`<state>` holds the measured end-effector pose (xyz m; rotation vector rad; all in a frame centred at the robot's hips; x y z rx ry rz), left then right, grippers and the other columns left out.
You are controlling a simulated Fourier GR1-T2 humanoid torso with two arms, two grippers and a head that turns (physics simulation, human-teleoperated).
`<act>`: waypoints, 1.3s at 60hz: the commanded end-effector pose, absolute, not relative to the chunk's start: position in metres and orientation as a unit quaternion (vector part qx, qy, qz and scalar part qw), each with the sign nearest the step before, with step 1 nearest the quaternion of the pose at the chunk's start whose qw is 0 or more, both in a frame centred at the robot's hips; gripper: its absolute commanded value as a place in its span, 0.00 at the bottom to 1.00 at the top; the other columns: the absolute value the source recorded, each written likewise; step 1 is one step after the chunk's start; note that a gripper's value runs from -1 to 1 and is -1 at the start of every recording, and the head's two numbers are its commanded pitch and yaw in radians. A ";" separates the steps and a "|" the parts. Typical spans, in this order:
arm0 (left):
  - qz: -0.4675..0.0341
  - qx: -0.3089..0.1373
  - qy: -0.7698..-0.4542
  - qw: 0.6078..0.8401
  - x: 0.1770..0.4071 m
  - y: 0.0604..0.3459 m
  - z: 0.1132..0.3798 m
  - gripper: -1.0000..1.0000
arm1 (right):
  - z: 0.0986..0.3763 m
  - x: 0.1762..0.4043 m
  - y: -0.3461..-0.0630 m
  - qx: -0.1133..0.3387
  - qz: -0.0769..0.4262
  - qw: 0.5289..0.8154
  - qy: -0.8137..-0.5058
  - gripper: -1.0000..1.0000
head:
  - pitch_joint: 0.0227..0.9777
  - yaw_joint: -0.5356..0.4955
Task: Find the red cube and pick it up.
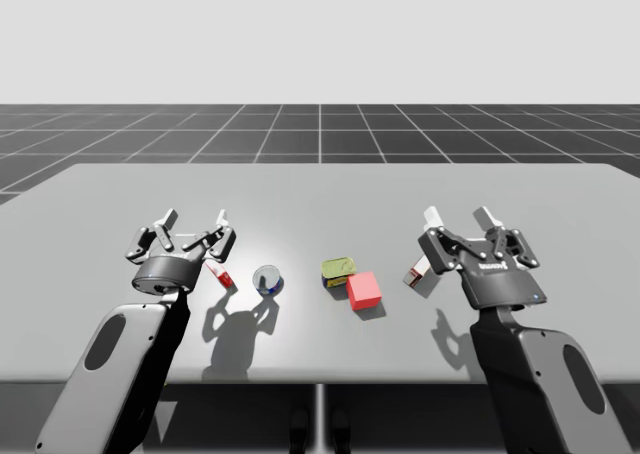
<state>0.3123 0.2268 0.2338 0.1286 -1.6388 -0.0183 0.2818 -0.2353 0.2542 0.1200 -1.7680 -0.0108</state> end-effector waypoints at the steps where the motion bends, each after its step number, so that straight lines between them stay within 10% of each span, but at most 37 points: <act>1: -0.008 0.058 -0.730 0.681 0.312 0.227 0.234 0.00 | 0.254 0.279 -0.235 0.042 -0.021 0.618 -0.785 0.00 | 0.02 0.53; 78: -0.019 0.069 -0.728 0.682 0.314 0.227 0.231 0.00 | 0.253 0.283 -0.236 0.048 -0.003 0.631 -0.774 0.00 | 0.84 0.38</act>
